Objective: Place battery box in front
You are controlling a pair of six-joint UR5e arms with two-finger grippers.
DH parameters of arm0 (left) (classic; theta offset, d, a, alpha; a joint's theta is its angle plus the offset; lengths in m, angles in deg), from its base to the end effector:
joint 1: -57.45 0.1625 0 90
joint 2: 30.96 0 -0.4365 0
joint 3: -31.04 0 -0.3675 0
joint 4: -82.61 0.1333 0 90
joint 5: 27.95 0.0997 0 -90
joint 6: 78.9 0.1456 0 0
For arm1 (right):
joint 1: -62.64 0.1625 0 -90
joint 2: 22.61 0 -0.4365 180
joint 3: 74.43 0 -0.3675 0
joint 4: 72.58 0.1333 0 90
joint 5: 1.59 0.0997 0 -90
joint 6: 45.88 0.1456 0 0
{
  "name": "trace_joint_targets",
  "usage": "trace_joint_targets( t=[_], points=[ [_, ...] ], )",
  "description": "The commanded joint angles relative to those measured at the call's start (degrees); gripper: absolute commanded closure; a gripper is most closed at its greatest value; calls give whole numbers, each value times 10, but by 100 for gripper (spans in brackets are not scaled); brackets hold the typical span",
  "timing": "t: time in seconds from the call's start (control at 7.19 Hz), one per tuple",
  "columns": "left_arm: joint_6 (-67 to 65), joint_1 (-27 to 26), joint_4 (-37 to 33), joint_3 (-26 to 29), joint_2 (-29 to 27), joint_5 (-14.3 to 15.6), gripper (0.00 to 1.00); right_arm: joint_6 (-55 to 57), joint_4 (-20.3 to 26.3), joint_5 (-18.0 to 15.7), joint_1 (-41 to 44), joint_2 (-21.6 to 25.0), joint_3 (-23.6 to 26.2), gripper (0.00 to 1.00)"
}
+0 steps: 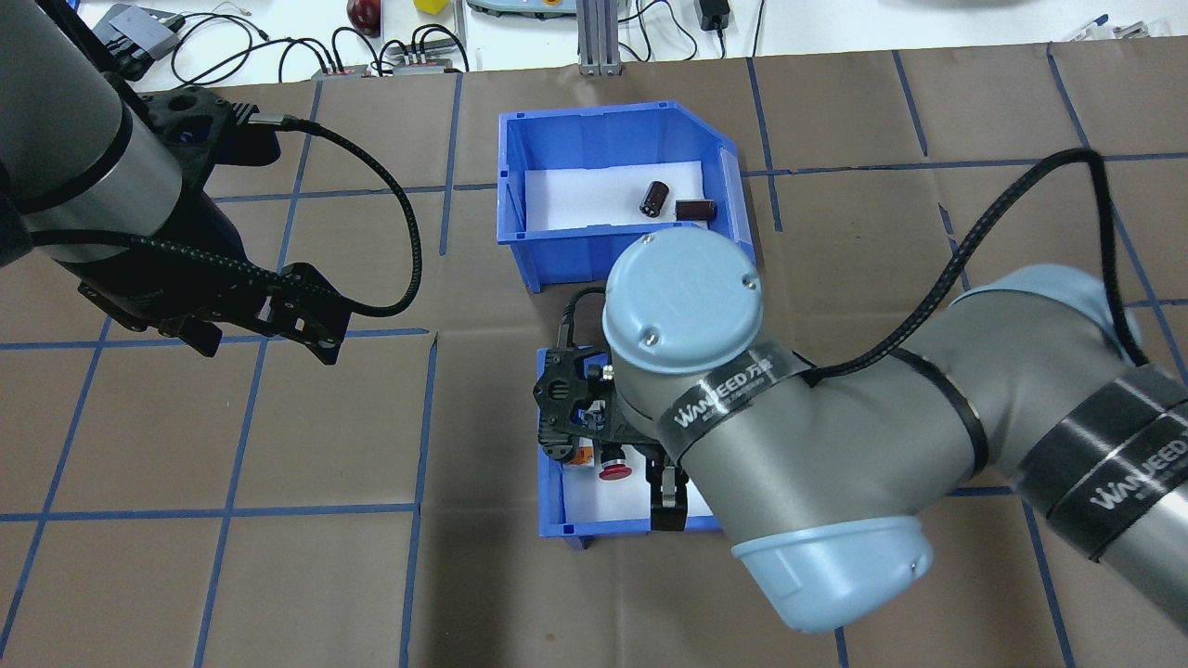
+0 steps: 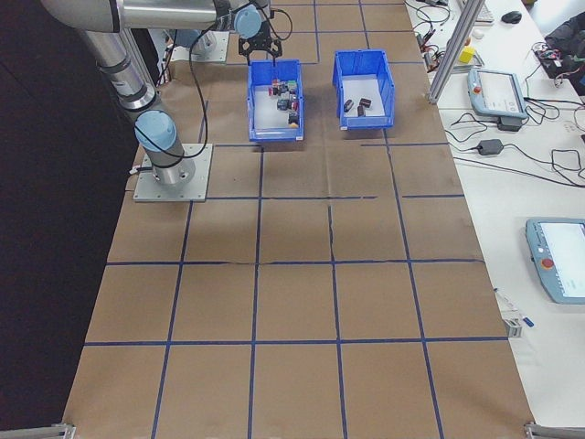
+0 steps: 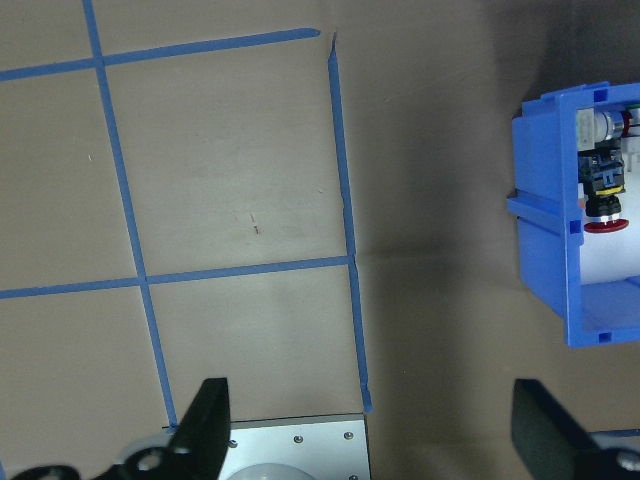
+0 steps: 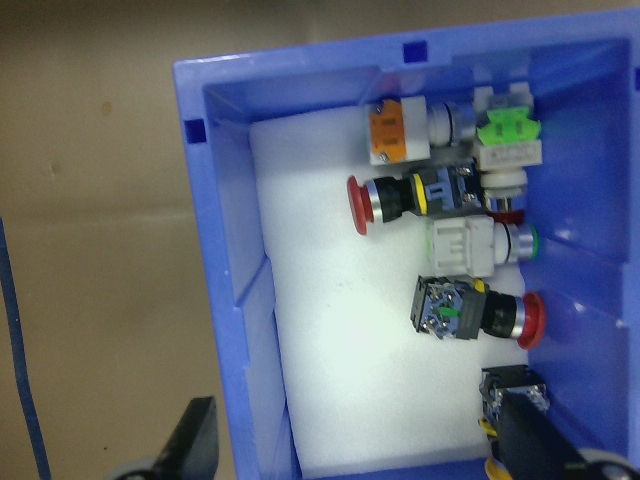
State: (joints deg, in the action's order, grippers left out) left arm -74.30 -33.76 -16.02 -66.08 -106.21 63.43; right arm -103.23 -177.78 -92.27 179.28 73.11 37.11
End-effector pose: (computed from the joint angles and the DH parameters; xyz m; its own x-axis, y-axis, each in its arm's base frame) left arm -0.1372 -0.3474 0.4861 -0.9946 0.1016 -0.0226 0.1012 0.9947 0.0193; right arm 0.3006 -0.3059 0.3500 -0.1047 -0.9945 -0.0027 -0.9944 0.1046 0.0158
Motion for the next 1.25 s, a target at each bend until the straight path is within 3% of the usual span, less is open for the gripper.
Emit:
trace_joint_targets(
  t=[0.0,0.56,0.83,1.11],
  points=[
    [-1,1,26,0,-5,0,1,0,26,0,-76,5,-17,0],
    [1,1,19,0,5,2,1,24,16,10,-251,7,-24,0],
    [1,1,19,0,6,2,1,148,15,9,-268,2,-52,0],
    [1,1,18,-1,7,2,1,344,17,7,-276,1,-90,0]
  ],
)
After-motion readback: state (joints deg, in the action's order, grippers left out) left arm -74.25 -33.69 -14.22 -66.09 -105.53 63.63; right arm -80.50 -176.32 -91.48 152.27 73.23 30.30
